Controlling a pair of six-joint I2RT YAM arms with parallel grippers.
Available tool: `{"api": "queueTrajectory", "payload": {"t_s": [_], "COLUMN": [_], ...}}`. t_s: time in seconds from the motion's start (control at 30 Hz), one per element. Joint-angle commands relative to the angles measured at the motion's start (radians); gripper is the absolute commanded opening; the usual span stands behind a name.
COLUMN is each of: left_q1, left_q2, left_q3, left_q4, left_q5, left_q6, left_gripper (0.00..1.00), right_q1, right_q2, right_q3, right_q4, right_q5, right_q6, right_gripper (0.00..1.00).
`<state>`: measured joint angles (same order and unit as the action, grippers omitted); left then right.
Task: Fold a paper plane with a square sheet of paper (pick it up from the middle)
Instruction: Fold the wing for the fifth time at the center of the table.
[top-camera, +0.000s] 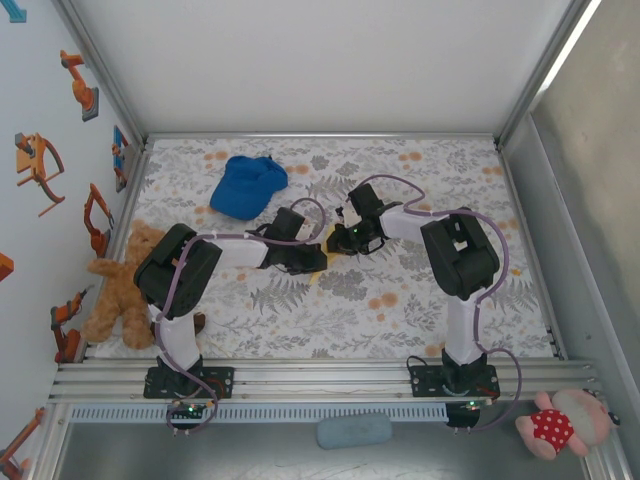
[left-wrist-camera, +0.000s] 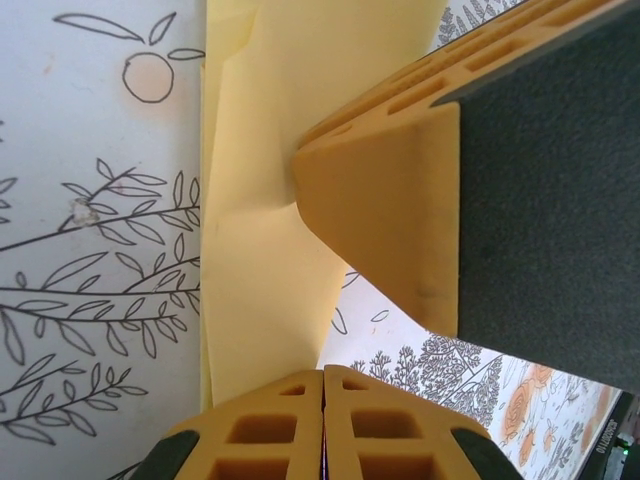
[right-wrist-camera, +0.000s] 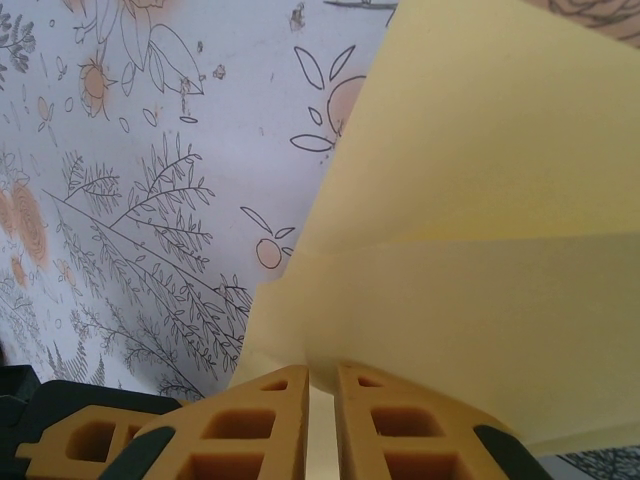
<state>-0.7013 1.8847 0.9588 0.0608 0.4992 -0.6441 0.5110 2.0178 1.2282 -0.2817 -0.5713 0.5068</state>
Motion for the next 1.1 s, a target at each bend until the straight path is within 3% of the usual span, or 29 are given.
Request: {"api": "queueTrajectory", "payload": {"t_s": [0.0,0.53,1.07], "left_q1": [0.003,0.002,-0.023], "left_q2": [0.01,-0.013,-0.215], "left_q3": [-0.027,-0.09,-0.253], "left_q4": [-0.025,-0.071,-0.216], "left_q5": [0.009,-0.009,-0.083], "left_q6": [-0.004,0.004,0.021], "left_gripper": [0.09,0.04,0.02], "right_q1": [0.003,0.003,0.003], "right_q2": [0.041,0.077,0.069], "right_q3": [0.013,0.045,0.044], "right_q4": [-0.062,-0.157,-0.176], "right_q5": [0.04,0.125,0.136], "right_q6": [-0.017,-0.019,-0.016], "right_gripper": [0.15,0.15,0.14]}}
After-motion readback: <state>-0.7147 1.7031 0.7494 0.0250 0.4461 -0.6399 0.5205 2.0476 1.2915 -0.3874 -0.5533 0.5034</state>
